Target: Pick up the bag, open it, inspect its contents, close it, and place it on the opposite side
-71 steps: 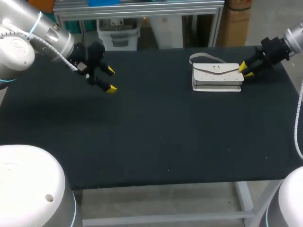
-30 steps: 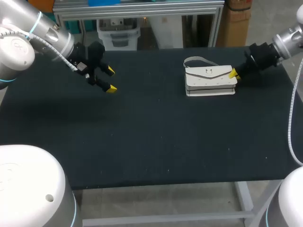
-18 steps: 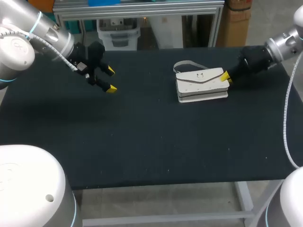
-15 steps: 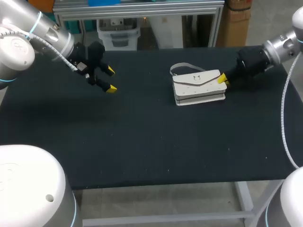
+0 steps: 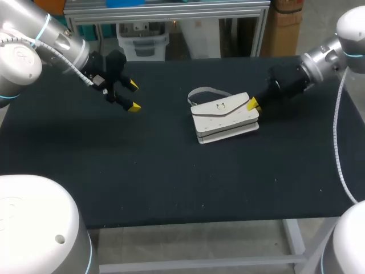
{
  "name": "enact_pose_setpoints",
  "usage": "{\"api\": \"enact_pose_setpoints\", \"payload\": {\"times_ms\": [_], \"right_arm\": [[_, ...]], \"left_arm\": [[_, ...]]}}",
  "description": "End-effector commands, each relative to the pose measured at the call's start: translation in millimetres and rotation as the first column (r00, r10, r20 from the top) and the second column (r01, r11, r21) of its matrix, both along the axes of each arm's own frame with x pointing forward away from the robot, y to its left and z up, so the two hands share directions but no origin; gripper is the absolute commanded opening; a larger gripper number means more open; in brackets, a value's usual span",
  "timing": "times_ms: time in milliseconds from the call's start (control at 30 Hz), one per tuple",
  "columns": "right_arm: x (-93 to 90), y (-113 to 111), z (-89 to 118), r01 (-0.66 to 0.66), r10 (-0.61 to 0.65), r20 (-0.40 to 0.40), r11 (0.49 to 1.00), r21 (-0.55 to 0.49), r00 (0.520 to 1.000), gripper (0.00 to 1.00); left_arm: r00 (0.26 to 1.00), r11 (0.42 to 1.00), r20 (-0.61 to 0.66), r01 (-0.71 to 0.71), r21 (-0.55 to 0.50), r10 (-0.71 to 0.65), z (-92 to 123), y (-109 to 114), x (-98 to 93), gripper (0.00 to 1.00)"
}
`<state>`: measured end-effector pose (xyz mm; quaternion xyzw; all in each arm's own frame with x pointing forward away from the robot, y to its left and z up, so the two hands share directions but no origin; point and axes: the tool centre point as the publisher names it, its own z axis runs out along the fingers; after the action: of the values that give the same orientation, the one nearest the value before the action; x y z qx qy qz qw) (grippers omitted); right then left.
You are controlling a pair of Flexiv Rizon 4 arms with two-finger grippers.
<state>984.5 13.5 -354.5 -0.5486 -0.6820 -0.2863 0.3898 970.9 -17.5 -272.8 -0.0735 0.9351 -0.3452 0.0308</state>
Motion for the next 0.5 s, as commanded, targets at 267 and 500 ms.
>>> {"api": "enact_pose_setpoints", "payload": {"times_ms": [267,500], "right_arm": [[-33.3,38.8,-15.9,0.116,-0.114,0.065,0.993,-0.024,0.991,0.0],[-41.1,60.5,-18.9,0.087,-0.085,0.066,0.996,-0.032,0.994,0.0]], "left_arm": [[1.0,1.0,0.002,-0.001,-0.002,0.001,-1.0,-0.2,0.0,1.0],[1.0,1.0,0.002,-0.001,-0.002,0.001,-1.0,-0.2,0.0,1.0]]}}
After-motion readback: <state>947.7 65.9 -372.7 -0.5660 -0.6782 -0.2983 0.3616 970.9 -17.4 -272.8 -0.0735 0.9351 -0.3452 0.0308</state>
